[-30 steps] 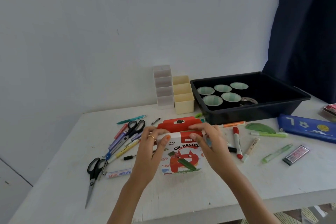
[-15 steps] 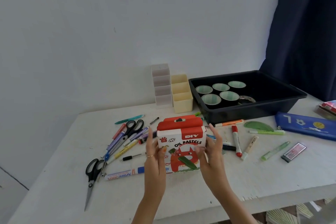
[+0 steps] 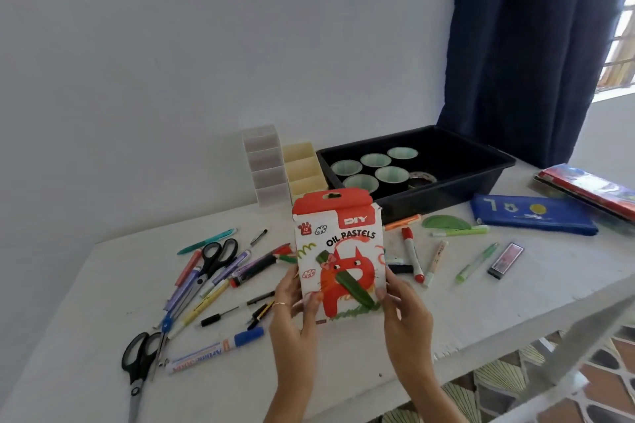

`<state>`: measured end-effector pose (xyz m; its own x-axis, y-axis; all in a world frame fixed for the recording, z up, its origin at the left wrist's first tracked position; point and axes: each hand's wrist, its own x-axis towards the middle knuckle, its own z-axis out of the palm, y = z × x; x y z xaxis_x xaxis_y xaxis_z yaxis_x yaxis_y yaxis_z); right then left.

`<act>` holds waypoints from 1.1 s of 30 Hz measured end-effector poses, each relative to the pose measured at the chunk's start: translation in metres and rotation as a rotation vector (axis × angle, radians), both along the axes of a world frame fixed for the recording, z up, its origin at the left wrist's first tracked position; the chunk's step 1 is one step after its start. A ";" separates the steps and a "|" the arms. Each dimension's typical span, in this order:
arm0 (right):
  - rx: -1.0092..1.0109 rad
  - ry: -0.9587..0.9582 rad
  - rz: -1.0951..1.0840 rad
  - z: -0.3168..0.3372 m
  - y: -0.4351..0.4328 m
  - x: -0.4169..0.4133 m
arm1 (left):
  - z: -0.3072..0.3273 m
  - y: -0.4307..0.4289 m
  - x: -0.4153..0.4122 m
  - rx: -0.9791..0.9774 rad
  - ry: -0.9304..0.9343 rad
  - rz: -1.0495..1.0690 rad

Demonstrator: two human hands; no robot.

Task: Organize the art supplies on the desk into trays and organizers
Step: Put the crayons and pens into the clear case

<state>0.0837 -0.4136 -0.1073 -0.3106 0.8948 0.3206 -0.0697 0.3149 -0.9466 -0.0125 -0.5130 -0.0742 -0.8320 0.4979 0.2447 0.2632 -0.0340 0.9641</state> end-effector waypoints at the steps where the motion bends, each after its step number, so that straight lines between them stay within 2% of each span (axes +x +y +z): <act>1: -0.020 0.031 -0.034 0.002 0.004 0.005 | 0.003 0.005 0.003 0.015 0.001 -0.021; 7: -0.096 0.179 -0.294 0.014 0.036 0.060 | 0.016 0.060 0.048 0.047 -0.025 -0.256; 14: -0.168 0.158 -0.557 0.020 0.095 0.152 | 0.009 0.138 0.131 -0.032 -0.057 -0.552; 23: -0.212 -0.110 -0.718 -0.010 0.190 0.249 | -0.022 0.236 0.213 -0.234 -0.048 -0.662; 27: -0.297 -0.214 -0.539 -0.013 0.225 0.267 | -0.039 0.265 0.236 -0.400 0.095 -0.647; 29: -0.255 -0.400 -0.463 -0.013 0.239 0.272 | -0.044 0.275 0.243 -0.436 0.143 -0.595; 33: -0.048 -0.851 -0.405 -0.011 0.263 0.277 | -0.042 0.298 0.257 -0.476 0.211 -0.475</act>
